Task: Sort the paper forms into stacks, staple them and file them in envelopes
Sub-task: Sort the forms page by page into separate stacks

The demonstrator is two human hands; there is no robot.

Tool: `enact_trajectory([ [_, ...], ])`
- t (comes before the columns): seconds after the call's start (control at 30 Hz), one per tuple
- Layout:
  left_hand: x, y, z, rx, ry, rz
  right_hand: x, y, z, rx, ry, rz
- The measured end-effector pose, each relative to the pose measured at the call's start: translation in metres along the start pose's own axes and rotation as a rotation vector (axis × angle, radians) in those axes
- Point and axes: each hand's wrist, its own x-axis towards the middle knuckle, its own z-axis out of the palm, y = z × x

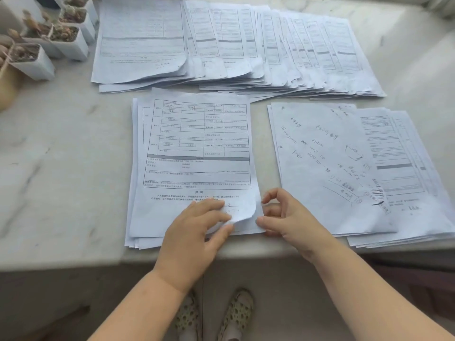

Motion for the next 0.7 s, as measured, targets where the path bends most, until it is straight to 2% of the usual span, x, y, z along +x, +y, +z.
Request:
enact_trajectory([
  [0.13,0.002,0.004,-0.001,-0.128,0.121,-0.125,0.002,0.000,0.000,0.039,-0.007,-0.021],
  [0.33,0.011,0.015,0.003,-0.146,0.296,-0.325,0.003,-0.001,0.002,0.050,0.014,-0.039],
  [0.53,0.004,0.012,0.001,-0.020,0.184,-0.123,0.007,-0.004,0.008,0.116,0.054,0.037],
  [0.63,0.003,0.008,0.000,0.121,0.094,-0.017,0.008,-0.005,0.011,0.092,0.105,0.042],
  [0.7,0.004,0.007,-0.002,0.130,0.090,-0.014,0.008,-0.006,0.012,0.105,0.117,0.043],
])
